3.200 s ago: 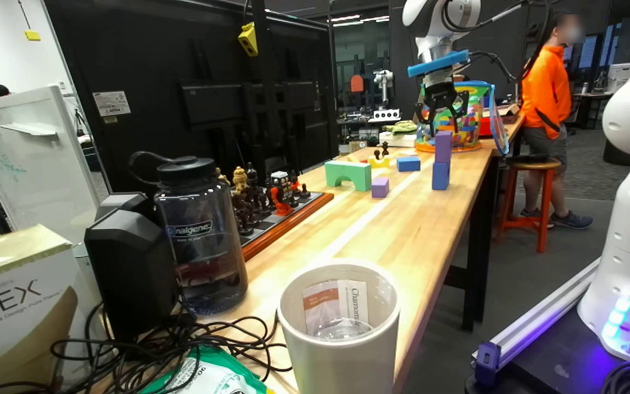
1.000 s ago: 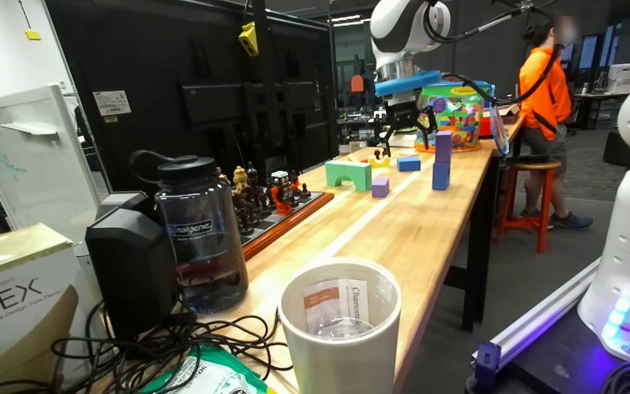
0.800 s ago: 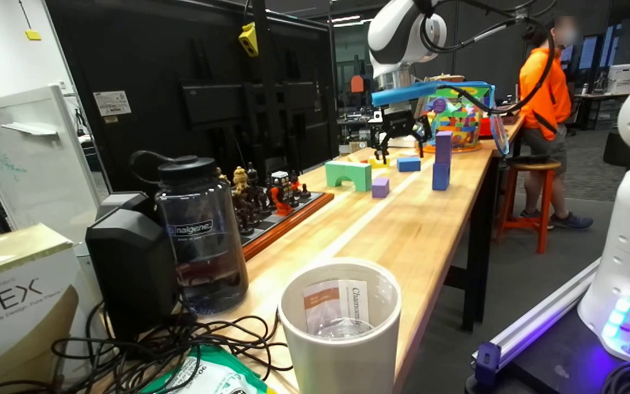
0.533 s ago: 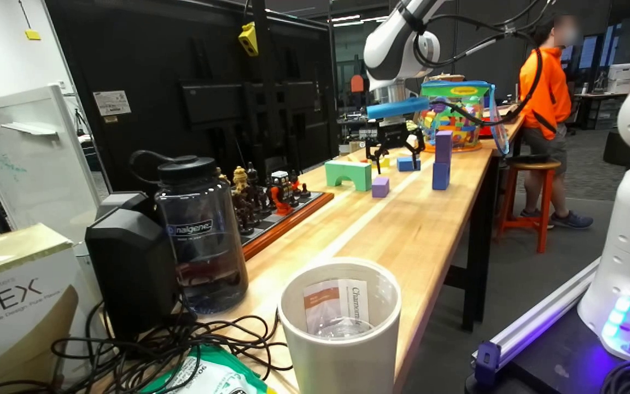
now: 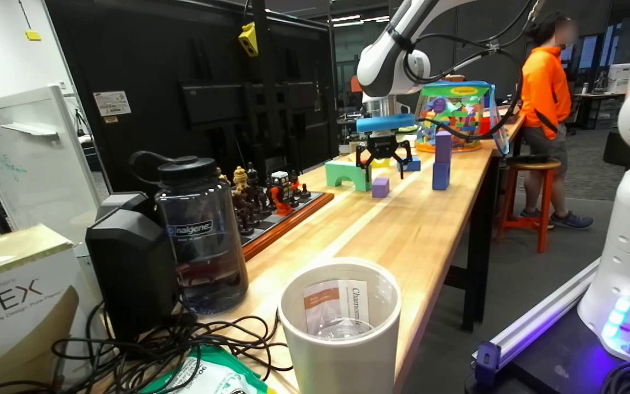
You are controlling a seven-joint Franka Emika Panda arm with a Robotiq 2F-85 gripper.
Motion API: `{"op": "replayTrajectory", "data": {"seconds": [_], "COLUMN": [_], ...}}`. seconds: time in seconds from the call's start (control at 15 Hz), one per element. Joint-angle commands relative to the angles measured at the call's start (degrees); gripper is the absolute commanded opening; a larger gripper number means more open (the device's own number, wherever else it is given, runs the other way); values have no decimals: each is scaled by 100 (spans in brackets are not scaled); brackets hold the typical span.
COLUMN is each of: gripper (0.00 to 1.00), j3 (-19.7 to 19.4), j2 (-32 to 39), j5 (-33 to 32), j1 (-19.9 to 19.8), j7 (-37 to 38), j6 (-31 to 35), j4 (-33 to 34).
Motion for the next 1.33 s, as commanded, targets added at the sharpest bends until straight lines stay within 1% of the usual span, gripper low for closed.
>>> {"op": "replayTrajectory", "data": {"seconds": [0.0,0.13,0.2,0.27,0.33,0.4,0.47,0.53,0.6,0.73,0.87,1.07,1.27], "gripper": [100,100,98,83,73,70,64,57,47,31,18,16,16], "j3": [-107,-129,-140,-153,-165,-179,-194,-207,-219,-242,-258,-258,-248], "j2": [145,198,222,244,258,267,274,279,280,285,276,189,-100], "j5": [128,234,279,339,400,468,512,561,596,664,721,773,709], "j1": [135,131,128,123,117,111,112,109,109,107,105,110,145], "j7": [145,147,147,142,133,120,125,118,120,117,117,82,178], "j6": [149,215,243,263,279,294,300,301,297,300,305,204,-146], "j4": [144,172,183,198,206,209,211,216,219,226,220,167,17]}}
